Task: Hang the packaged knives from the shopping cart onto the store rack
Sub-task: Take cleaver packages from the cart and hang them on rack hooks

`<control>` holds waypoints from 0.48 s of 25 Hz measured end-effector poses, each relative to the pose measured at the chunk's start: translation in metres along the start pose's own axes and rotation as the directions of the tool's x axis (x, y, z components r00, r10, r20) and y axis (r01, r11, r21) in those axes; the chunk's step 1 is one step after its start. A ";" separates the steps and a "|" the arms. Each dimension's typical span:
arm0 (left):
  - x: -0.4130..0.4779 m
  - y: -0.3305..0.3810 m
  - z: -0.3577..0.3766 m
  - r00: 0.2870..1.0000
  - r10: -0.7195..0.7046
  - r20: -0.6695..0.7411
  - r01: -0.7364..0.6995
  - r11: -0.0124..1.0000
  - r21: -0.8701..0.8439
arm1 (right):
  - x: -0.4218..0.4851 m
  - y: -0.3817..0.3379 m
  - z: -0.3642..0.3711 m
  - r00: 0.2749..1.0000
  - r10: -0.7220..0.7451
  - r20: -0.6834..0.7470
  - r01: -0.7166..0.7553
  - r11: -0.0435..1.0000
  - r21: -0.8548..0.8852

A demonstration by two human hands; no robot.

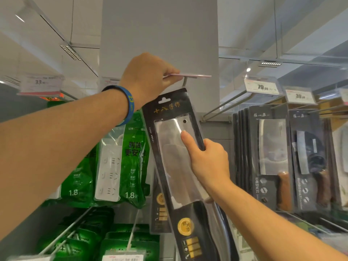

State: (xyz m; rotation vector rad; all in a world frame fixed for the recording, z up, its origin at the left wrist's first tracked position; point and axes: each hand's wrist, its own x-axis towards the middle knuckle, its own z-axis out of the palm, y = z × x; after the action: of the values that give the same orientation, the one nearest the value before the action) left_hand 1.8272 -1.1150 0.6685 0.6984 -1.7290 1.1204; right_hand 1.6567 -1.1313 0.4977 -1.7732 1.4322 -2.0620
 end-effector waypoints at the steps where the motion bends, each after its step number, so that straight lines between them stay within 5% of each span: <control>1: 0.000 0.001 0.000 1.000 -0.005 0.004 0.005 1.000 -0.003 | -0.001 0.000 0.000 1.000 0.011 0.016 -0.011 1.000 0.001; 6: 0.001 0.003 -0.002 0.999 -0.025 0.037 0.025 1.000 0.012 | 0.003 -0.001 -0.012 1.000 0.001 0.013 -0.001 0.999 -0.037; 12: 0.004 0.002 -0.004 0.997 -0.018 0.078 0.014 0.999 0.045 | 0.010 0.009 -0.027 0.992 0.121 -0.035 -0.117 0.987 0.114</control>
State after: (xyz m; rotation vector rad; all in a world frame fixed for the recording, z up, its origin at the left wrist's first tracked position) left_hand 1.8255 -1.1099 0.6718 0.7915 -1.7656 1.1365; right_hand 1.6269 -1.1265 0.5019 -1.5720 1.3682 -2.0863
